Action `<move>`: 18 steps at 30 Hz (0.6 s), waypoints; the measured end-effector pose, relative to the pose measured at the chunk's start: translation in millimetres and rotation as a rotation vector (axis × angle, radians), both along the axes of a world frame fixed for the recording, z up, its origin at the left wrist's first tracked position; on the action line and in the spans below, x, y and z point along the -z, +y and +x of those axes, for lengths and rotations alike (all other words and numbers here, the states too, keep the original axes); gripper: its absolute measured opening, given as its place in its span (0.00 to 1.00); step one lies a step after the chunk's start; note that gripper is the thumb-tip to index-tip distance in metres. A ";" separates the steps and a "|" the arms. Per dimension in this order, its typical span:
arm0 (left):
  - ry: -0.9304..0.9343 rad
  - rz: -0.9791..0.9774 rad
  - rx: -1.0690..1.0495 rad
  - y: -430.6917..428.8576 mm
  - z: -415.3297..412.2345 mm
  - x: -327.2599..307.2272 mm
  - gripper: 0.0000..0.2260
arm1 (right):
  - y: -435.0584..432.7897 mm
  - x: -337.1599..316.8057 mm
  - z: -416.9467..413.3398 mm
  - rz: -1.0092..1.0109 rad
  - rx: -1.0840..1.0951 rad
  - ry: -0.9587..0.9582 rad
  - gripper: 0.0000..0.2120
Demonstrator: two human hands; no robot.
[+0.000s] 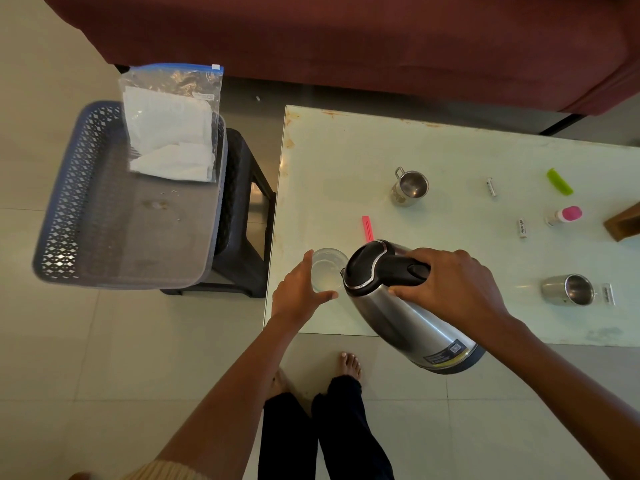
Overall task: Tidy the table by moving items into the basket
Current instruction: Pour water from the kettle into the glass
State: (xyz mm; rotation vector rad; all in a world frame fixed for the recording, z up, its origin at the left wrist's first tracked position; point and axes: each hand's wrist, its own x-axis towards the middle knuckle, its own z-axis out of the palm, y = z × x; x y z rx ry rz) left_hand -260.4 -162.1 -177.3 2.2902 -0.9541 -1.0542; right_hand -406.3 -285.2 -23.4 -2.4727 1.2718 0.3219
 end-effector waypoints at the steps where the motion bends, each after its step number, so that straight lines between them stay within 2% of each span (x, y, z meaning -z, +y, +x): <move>1: -0.001 -0.002 0.000 -0.1 -0.1 -0.2 0.39 | -0.1 0.0 -0.2 0.001 0.001 -0.002 0.21; 18: 0.006 -0.018 -0.008 0.0 -0.1 0.0 0.39 | -1.5 0.9 -0.4 0.006 -0.023 0.003 0.24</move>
